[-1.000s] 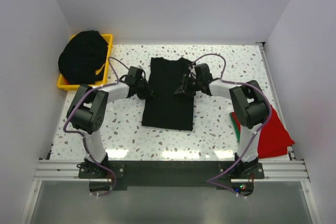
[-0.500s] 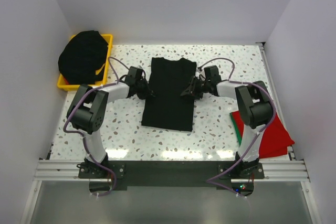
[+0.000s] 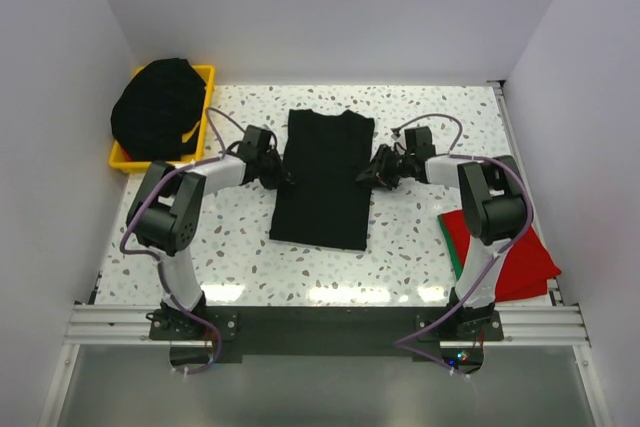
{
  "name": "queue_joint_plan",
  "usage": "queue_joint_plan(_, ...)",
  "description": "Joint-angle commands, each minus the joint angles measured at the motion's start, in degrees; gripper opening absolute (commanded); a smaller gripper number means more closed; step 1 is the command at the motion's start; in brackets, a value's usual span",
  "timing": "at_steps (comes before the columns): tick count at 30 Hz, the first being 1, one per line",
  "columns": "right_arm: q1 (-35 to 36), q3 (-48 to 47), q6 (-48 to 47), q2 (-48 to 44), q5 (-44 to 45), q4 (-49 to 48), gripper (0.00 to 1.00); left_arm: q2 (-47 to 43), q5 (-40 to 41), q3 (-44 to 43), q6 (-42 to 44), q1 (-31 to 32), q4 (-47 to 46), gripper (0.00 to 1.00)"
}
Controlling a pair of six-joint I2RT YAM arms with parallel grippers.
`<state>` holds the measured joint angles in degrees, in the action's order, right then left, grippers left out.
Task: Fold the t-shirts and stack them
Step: Fold the tshirt
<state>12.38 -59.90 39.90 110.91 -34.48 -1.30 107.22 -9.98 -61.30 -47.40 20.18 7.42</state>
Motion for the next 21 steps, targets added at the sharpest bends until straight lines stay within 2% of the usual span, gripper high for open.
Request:
queue_joint_plan(1, -1.66, 1.36, -0.87, -2.37, 1.96, 2.00, 0.38, -3.15, 2.25, -1.54, 1.25, -1.46, 2.95, 0.06)
queue_joint_plan(3, -1.92, 1.45, -0.96, -3.42, 2.13, 2.27, 0.38, -4.73, 2.07, -1.98, 1.78, -1.55, 3.47, 0.07)
queue_joint_plan(12, -1.92, 4.96, -2.63, -14.03, 6.26, 7.18, 0.40, -16.76, 1.19, -0.50, 6.61, -3.66, 8.65, 0.28)
queue_joint_plan(17, -1.14, 11.99, -3.08, -22.48, 7.68, 9.48, 0.46, -23.63, -3.55, 7.94, 10.39, -5.07, 8.58, 0.36)
queue_joint_plan(19, 0.96, 15.75, -1.94, -26.77, 8.37, 9.74, 0.46, -25.56, -8.01, 11.88, 11.36, -5.07, 8.14, 0.38)
queue_joint_plan(21, 3.51, 18.05, -1.32, -29.95, 10.12, 10.87, 0.46, -27.84, -8.92, 16.09, 12.15, -5.07, 8.05, 0.38)
